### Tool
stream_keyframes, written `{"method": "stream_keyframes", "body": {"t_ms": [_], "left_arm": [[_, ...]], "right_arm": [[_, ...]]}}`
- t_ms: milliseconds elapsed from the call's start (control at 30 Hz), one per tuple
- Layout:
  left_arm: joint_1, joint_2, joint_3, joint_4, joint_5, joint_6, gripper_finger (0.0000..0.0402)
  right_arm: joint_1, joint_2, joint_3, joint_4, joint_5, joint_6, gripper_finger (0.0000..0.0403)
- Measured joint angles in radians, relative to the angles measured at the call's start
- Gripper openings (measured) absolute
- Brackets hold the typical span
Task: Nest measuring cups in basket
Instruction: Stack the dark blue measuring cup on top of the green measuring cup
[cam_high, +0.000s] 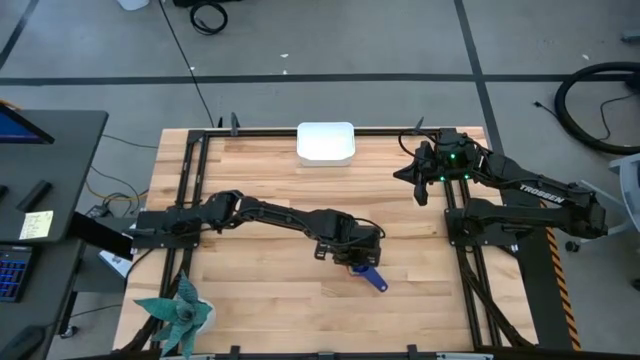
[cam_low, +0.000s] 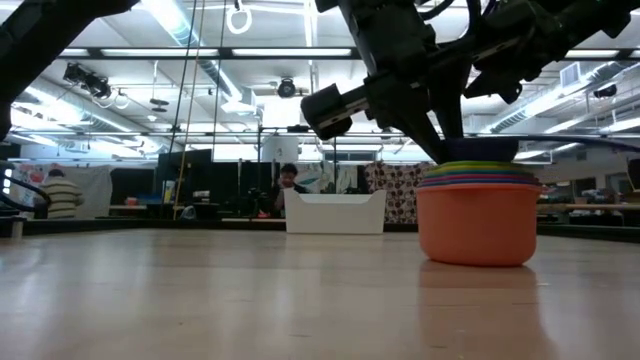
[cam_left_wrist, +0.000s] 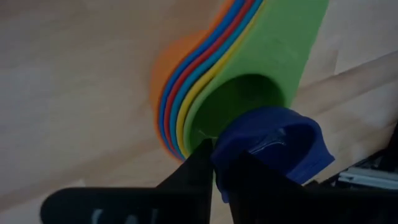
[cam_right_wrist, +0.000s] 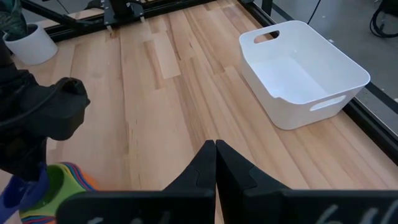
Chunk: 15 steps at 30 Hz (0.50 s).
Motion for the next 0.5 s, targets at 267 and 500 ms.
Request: {"method": "stream_keyframes", "body": {"t_ms": [267, 500], "left_arm": [[0.0, -0.001, 0.0, -0.017, 0.035, 0.032, 0.0031], [-0.001, -0.001, 0.0, -0.018, 0.034, 0.102, 0.0048]], "right_arm": [[0.0, 0.0, 0.0, 0.0, 0.0, 0.0, 0.0005], [0.0, 0.0, 0.0, 0.0, 0.0, 0.0, 0.0005]]}}
